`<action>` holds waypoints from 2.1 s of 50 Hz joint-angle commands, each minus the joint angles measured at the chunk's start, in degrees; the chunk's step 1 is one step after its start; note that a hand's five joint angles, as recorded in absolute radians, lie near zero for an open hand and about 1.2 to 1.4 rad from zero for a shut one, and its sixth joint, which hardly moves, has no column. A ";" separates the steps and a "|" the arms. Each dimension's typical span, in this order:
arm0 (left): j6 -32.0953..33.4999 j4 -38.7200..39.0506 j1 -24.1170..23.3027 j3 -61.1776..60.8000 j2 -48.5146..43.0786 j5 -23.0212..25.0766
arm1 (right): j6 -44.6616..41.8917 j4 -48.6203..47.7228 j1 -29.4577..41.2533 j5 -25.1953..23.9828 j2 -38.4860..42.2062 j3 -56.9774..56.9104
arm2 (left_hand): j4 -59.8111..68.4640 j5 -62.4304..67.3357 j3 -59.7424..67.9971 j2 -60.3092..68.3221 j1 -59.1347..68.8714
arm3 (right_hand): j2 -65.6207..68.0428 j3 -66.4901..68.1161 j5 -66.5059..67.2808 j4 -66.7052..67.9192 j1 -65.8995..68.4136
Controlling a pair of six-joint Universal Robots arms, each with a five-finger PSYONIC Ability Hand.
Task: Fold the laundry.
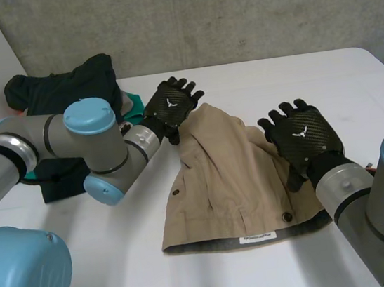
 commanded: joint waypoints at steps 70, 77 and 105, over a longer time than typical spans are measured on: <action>-6.52 -7.35 -6.21 -43.49 39.78 -12.46 | 8.89 -1.62 -11.57 -9.97 20.12 -37.60 | 68.61 67.30 68.30 68.59 68.92 | 68.24 68.05 67.31 68.13 67.47; -6.96 -5.33 -7.27 -42.19 29.86 -17.74 | 8.19 -9.82 -8.85 -10.50 34.30 -45.69 | 57.30 55.99 56.99 57.29 57.62 | 10.19 10.00 9.27 10.09 9.42; -11.97 -10.51 2.75 -56.50 40.92 -12.92 | -0.78 39.93 -4.97 -1.09 7.59 -28.92 | 6.72 5.41 6.41 6.71 7.04 | 1.77 1.58 0.85 1.66 1.00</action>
